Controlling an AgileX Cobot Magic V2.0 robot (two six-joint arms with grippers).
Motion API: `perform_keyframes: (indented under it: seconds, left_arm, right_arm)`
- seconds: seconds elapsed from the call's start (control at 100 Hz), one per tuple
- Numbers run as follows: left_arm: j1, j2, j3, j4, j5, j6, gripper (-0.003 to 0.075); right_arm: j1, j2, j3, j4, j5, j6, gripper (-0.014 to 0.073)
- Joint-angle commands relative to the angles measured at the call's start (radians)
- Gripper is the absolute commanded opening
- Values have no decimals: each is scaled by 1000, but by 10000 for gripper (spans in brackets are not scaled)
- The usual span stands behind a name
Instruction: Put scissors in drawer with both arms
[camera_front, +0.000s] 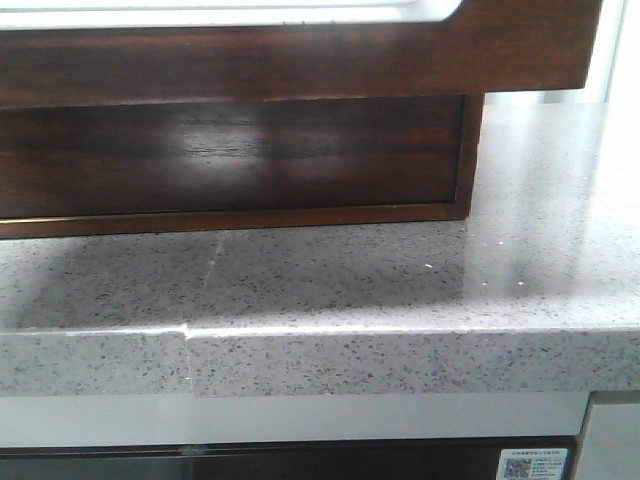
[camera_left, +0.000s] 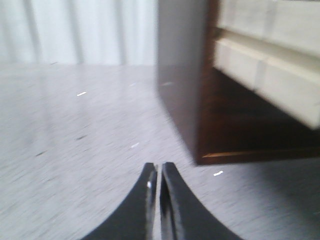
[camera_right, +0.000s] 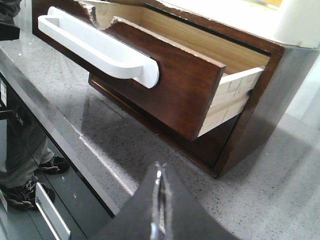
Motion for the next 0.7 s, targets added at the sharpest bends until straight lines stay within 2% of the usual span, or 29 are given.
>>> perform_keyframes:
  seconds: [0.0,0.2,0.69]
  left_arm:
    - [53,-31,21,-13,-37,16,-22]
    - [83,-31,21,-13,117,14,-22]
    - [83,-31,19,-13,109,14,-22]
  right_arm:
    - [-7,10,-26,11,-83,-2,-61]
    - [-7,10,-26,11,-83,-2,-61]
    - [-7,10,-26,11,-83,-2,-61]
